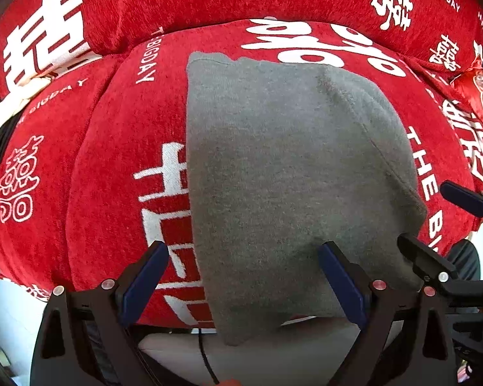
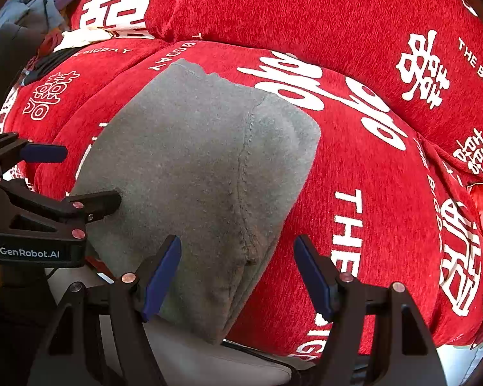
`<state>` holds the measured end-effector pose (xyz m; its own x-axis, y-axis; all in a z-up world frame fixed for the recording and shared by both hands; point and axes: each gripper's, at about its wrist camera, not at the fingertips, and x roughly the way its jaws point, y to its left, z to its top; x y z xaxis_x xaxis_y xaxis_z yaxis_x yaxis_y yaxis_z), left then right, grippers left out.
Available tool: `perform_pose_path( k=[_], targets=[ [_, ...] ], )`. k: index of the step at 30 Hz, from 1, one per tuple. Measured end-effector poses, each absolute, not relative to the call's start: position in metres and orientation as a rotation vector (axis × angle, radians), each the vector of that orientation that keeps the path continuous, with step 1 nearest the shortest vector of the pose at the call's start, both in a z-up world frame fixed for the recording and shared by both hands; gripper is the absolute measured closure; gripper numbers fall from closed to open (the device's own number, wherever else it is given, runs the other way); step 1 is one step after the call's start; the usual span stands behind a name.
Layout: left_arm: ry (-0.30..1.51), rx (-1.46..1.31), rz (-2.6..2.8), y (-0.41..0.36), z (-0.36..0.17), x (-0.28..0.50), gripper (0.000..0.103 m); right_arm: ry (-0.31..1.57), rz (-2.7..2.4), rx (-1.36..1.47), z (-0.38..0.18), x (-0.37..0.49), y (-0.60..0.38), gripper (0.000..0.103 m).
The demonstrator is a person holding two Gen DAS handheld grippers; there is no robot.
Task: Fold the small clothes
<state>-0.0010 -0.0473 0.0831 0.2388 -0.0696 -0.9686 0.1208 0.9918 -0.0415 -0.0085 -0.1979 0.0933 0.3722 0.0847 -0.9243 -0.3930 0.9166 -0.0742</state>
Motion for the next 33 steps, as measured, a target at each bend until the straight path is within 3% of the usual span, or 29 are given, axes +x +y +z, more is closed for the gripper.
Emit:
perform_pose_path(
  k=[33],
  targets=[
    [1.317,0.056,-0.138,-0.0538,0.0867,-0.008,0.007,1.143,0.31,-0.296,0.0962,-0.0146,-0.1959,0.027]
  ],
)
